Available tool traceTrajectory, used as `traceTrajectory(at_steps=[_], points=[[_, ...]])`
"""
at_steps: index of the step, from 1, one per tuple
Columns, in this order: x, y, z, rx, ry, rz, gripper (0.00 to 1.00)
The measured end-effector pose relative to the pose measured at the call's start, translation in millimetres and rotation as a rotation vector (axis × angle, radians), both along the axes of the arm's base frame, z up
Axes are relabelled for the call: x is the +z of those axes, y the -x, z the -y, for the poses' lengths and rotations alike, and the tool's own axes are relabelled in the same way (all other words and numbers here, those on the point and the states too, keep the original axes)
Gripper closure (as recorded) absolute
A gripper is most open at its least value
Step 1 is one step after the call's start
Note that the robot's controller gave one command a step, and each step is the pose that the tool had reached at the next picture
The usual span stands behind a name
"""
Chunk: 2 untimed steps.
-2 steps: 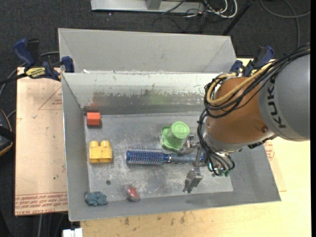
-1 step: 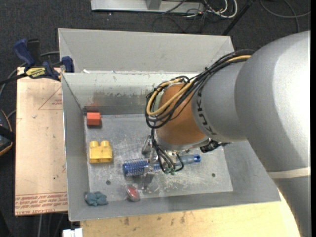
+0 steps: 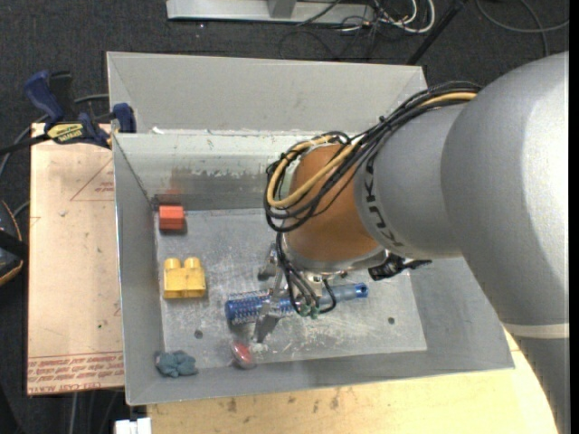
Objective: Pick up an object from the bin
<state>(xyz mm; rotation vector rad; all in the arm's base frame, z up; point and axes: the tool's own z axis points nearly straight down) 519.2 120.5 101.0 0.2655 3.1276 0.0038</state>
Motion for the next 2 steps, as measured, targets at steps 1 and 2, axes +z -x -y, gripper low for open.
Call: traceTrajectory(at_steps=[1,2], points=[[2.0,-2.2,17.9,0.012,0.002,-0.001,0.0],[-27.5,-3.1,17.8,-0.14,-0.002,0.005,0.0]])
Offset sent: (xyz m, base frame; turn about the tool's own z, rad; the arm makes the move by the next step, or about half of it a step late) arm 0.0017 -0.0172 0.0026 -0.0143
